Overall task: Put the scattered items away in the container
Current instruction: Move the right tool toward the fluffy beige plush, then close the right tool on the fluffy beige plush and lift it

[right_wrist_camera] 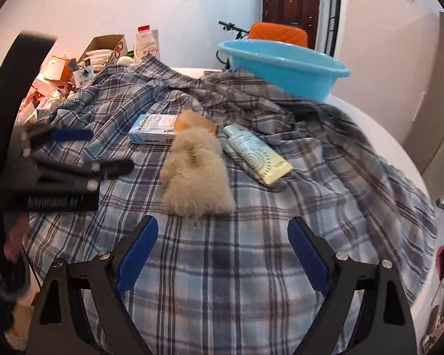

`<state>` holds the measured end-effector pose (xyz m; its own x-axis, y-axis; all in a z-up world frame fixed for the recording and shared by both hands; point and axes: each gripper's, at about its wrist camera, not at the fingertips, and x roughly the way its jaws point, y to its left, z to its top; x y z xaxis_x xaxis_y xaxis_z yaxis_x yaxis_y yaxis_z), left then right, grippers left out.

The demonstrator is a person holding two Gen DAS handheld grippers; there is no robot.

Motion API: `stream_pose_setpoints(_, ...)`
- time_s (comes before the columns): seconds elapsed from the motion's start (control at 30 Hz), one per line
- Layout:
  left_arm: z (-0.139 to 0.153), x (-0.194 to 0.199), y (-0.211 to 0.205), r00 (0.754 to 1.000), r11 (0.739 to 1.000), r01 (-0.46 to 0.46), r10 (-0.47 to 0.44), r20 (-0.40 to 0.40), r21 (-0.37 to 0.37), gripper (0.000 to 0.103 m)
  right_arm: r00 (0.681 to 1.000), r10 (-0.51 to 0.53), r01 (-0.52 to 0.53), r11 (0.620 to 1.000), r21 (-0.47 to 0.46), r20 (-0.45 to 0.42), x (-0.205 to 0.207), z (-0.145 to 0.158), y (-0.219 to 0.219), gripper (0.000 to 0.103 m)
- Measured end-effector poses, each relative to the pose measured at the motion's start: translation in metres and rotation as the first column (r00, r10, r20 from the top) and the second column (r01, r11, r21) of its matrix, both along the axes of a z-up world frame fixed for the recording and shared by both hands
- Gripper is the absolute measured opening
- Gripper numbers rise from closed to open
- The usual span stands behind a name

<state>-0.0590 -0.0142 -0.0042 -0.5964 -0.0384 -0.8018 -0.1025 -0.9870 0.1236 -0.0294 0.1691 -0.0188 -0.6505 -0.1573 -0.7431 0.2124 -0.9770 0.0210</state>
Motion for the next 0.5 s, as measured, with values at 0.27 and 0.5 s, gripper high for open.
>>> stream_pose_setpoints(0.27,-0.010,-0.046,-0.019,0.998,1.000,0.005,-0.004,0.065,-0.021,0.087,0.998,0.028,-0.027,0.999,-0.024,0.054,-0.048,-0.019,-0.019,0.089)
stream_pose_setpoints(0.5,-0.016,-0.049,-0.033,0.996,0.999,0.000,0.003,0.084,-0.039,0.087,0.994,0.057,-0.058,0.998,0.000,0.088,-0.078,-0.038,-0.040,0.089)
